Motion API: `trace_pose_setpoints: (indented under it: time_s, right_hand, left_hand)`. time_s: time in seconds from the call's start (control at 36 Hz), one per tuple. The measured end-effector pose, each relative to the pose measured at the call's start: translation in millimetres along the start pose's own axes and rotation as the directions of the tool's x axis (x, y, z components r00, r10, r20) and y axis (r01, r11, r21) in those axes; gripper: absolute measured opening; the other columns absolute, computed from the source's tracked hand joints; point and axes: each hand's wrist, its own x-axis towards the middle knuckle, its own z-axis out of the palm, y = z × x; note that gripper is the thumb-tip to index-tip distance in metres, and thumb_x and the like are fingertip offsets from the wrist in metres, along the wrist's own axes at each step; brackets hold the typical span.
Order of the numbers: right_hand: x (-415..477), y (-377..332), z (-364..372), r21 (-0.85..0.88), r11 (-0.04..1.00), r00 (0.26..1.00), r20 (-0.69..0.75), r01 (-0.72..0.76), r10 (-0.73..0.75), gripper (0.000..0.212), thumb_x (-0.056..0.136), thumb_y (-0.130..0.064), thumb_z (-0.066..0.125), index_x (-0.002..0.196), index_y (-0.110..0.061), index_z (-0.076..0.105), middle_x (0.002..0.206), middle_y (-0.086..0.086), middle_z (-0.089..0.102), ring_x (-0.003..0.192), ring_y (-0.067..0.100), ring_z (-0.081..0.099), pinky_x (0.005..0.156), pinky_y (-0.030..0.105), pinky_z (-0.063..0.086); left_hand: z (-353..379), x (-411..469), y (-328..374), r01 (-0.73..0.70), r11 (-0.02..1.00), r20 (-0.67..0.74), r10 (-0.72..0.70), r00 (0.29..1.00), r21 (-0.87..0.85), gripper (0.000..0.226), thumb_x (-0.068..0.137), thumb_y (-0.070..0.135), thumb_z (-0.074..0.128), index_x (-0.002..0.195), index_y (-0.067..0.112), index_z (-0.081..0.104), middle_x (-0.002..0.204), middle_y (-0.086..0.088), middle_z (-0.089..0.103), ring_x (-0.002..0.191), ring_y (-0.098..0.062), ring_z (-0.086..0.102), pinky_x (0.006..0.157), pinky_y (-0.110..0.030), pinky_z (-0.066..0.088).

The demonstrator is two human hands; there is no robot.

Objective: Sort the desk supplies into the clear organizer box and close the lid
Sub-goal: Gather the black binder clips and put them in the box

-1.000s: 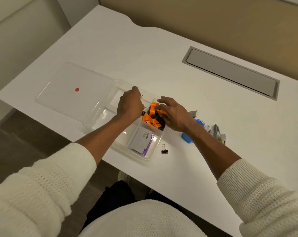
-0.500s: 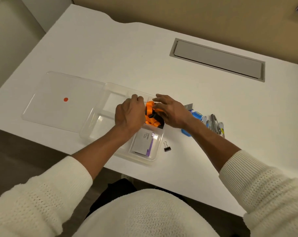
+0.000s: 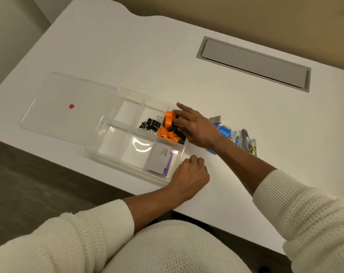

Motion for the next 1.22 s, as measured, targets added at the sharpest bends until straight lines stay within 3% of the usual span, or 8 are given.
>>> trace_pose_setpoints:
  time_s: [0.08, 0.28, 0.47, 0.61, 0.72, 0.92, 1.06, 1.22]
  right_hand:
    - [0.2, 3.7, 1.0, 0.007, 1.0, 1.0, 0.002, 0.013, -0.013, 0.038, 0.103, -0.027, 0.056, 0.139, -0.015, 0.062, 0.155, 0.013, 0.05, 0.155, 0.035, 0.03, 0.117, 0.051, 0.043]
    - [0.3, 5.8, 0.2, 0.012, 0.999, 1.0, 0.006, 0.029, -0.029, 0.041, 0.104, -0.032, 0.052, 0.14, -0.015, 0.061, 0.154, 0.014, 0.052, 0.154, 0.036, 0.031, 0.117, 0.051, 0.043]
    - [1.9, 7.4, -0.3, 0.013, 0.999, 0.999, 0.024, 0.046, -0.046, 0.043, 0.104, -0.036, 0.047, 0.138, -0.015, 0.061, 0.152, 0.015, 0.054, 0.153, 0.038, 0.033, 0.117, 0.053, 0.043]
    - [2.4, 8.9, -0.7, 0.018, 0.999, 0.998, 0.043, 0.04, -0.041, 0.043, 0.103, -0.038, 0.047, 0.138, -0.016, 0.061, 0.152, 0.013, 0.053, 0.153, 0.036, 0.032, 0.116, 0.053, 0.044]
    - [2.3, 9.2, -1.0, 0.029, 0.999, 0.998, 0.045, 0.034, -0.035, 0.045, 0.103, -0.038, 0.046, 0.139, -0.016, 0.06, 0.153, 0.013, 0.053, 0.153, 0.035, 0.032, 0.116, 0.052, 0.044]
    - [0.7, 9.3, -0.1, 0.03, 0.998, 0.999, -0.007, 0.051, -0.051, 0.037, 0.104, -0.028, 0.059, 0.138, -0.015, 0.064, 0.152, 0.01, 0.054, 0.154, 0.033, 0.032, 0.118, 0.048, 0.041]
    - [0.8, 1.7, -3.0, 0.004, 1.0, 1.0, 0.016, 0.02, -0.02, 0.04, 0.102, -0.03, 0.059, 0.139, -0.015, 0.062, 0.153, 0.013, 0.053, 0.154, 0.035, 0.031, 0.118, 0.051, 0.042]
    - [0.5, -5.7, -9.2, -0.012, 1.0, 0.999, 0.045, -0.025, 0.026, 0.043, 0.102, -0.03, 0.061, 0.143, -0.015, 0.059, 0.155, 0.014, 0.05, 0.155, 0.034, 0.028, 0.117, 0.051, 0.043]
  left_hand:
    - [4.6, 4.7, 5.6, 0.064, 0.998, -0.013, -0.064, 0.998, -0.006, 0.032, 0.079, 0.018, 0.089, 0.096, -0.001, 0.07, 0.097, -0.02, 0.068, 0.085, -0.027, 0.065, 0.076, -0.037, 0.057]
    - [6.3, 1.9, 11.7, 0.177, 0.983, 0.02, -0.176, 0.984, -0.049, 0.045, 0.079, 0.018, 0.089, 0.114, -0.002, 0.067, 0.115, -0.023, 0.065, 0.104, -0.033, 0.065, 0.083, -0.04, 0.059]
    - [7.4, -3.1, 13.4, 0.124, 0.989, 0.041, -0.12, 0.992, -0.086, 0.036, 0.071, 0.012, 0.094, 0.095, -0.001, 0.07, 0.097, -0.02, 0.068, 0.09, -0.029, 0.065, 0.073, -0.038, 0.059]
    - [4.0, -4.5, 8.4, 0.118, 0.988, -0.041, -0.123, 0.992, -0.097, 0.04, 0.078, 0.014, 0.089, 0.11, 0.002, 0.068, 0.115, -0.019, 0.066, 0.107, -0.029, 0.063, 0.084, -0.038, 0.058]
    - [-16.0, -17.1, 1.6, 0.16, 0.963, -0.133, -0.192, 0.972, -0.218, 0.037, 0.073, 0.013, 0.09, 0.104, 0.007, 0.074, 0.11, -0.013, 0.069, 0.101, -0.025, 0.064, 0.075, -0.033, 0.06]
    - [-55.6, -34.4, -61.2, 0.214, 0.818, -0.34, -0.44, 0.832, -0.534, 0.012, 0.085, -0.005, 0.068, 0.094, 0.002, 0.07, 0.1, -0.013, 0.062, 0.092, -0.027, 0.059, 0.069, -0.036, 0.052]
    - [-57.4, -25.8, -125.6, 0.401, 0.757, -0.322, -0.605, 0.728, -0.515, 0.006, 0.089, 0.002, 0.068, 0.094, 0.006, 0.068, 0.099, -0.01, 0.061, 0.093, -0.025, 0.057, 0.073, -0.039, 0.054]
    - [-35.6, -5.5, -171.1, 0.442, 0.798, -0.248, -0.564, 0.788, -0.41, 0.008, 0.088, -0.002, 0.065, 0.095, 0.002, 0.066, 0.102, -0.015, 0.06, 0.096, -0.03, 0.056, 0.071, -0.04, 0.052]
